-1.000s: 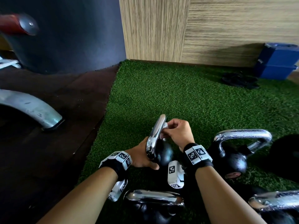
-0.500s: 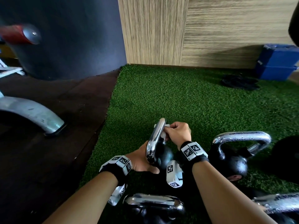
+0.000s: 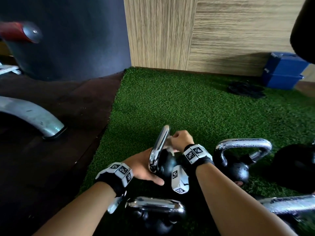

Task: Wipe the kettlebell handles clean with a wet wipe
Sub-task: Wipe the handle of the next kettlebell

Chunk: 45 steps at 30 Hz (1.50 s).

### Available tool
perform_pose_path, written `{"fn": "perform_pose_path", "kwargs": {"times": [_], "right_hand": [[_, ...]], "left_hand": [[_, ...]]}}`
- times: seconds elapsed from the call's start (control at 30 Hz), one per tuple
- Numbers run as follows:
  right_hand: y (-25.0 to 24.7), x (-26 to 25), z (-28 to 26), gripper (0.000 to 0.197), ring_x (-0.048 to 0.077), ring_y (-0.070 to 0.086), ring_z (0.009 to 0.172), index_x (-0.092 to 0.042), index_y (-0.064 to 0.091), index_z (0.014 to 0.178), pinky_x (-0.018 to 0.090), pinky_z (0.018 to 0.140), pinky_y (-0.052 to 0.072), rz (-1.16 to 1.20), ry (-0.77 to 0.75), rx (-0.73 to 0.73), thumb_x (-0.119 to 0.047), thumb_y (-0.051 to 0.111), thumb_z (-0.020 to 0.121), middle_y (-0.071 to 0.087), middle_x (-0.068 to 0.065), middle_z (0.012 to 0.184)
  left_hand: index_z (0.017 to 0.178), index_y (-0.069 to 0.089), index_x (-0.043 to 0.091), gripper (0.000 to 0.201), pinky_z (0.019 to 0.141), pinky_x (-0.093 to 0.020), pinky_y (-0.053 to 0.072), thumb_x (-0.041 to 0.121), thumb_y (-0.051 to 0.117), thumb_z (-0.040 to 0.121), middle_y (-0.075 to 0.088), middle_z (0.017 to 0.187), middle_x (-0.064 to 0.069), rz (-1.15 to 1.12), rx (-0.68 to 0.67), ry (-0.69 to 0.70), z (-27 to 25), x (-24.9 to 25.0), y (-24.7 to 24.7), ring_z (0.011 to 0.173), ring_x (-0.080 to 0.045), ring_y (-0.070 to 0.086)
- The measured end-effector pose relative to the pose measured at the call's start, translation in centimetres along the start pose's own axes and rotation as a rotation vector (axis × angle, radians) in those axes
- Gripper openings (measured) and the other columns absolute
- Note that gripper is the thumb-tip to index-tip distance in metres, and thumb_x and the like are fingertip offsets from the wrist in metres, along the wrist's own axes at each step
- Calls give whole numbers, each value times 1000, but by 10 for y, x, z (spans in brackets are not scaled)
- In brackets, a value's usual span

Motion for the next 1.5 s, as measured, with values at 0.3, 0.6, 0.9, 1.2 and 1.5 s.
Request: {"fn": "perform_pose_path", "kwargs": {"times": [0.3,0.6,0.9,1.2,1.5], "right_hand": [[-33,-66,-19,52,11,69,86,-25,64,134,17,78,55,-441,-577,-160,-2,68,87,73,0,101],[-54,-64,-27,11,12,59,59,-11,79,90,17,52,42,-558,-388,-175,-12,72,82,61,0,65],[-49,-62,-62,30,17,48,56,-15,45,61,27,60,44,-631,-278,-14,-8,67,79,47,2,65],[-56,-56,-72,24,21,64,76,-7,77,99,24,65,50,-615,-225,-61,-22,76,81,69,9,84],[-195,-52,-124,16,7,57,63,-22,80,92,25,66,46,-353,-123,142,-20,83,77,69,-2,77]], "left_hand": [[134,47,47,79,89,-30,56,57,82,64,64,109,17,213,343,120,-40,47,-42,97,-2,65],[147,24,53,90,92,-46,54,53,79,75,57,123,13,629,79,-25,-19,45,-87,116,-21,62],[137,19,71,98,72,-36,46,27,83,77,44,89,18,722,103,68,-6,40,-109,104,-18,63],[151,40,49,79,88,-39,51,28,79,85,56,122,4,818,128,80,-16,61,-102,119,-25,62],[154,41,31,72,105,-42,48,26,68,87,48,143,-1,572,154,142,1,153,-74,132,-25,53]]}}
Point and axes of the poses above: each hand's wrist, its own z-axis towards the middle knuckle, its own y-axis out of the palm, x = y × z, the point moved 6 cm from there along z, towards the middle knuckle
